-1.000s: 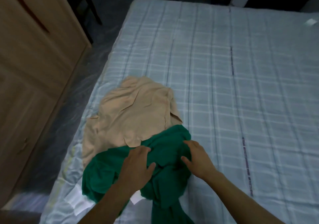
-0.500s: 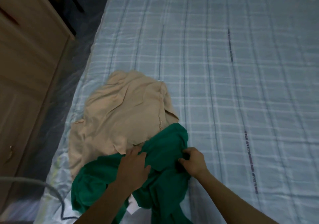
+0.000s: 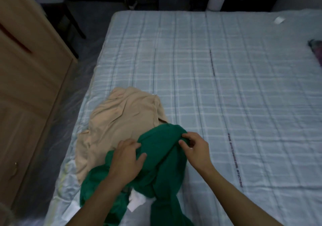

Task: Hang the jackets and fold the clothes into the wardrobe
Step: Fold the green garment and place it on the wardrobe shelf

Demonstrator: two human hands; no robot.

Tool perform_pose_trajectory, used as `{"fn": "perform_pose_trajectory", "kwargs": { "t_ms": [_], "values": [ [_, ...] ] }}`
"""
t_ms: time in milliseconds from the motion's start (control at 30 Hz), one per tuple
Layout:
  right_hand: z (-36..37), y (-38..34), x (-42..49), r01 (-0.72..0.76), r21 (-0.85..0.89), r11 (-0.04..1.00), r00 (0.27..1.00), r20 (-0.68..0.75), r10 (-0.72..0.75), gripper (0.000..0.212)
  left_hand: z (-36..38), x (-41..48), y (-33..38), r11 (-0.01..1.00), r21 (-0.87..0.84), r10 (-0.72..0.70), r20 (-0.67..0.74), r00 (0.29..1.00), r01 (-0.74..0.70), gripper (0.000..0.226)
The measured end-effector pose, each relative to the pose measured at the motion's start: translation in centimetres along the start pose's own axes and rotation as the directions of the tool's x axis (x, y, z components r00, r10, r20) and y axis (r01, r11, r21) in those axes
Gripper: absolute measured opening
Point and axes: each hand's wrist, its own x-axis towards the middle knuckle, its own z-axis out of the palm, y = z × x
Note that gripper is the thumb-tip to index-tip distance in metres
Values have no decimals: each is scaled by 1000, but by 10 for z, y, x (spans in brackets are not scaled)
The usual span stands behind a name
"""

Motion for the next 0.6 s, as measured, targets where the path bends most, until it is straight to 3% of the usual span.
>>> {"fn": "perform_pose_trajectory", "kwargs": {
  "t_ms": [133, 433, 600],
  "values": [
    [-37, -41, -9, 78, 109, 991, 994, -90, -69, 21, -40, -22, 32, 997, -40, 66, -108, 992, -70, 41],
    [-141, -137, -48, 295, 136, 946, 904, -361, -230, 22, -125, -81, 103, 962, -108, 194, -375, 907, -251, 39],
    [-188, -191, -78, 443, 112, 890, 840, -399, -368, 23, -159, -111, 134, 947, -111, 210, -500, 840, -302, 41]
  ]
}}
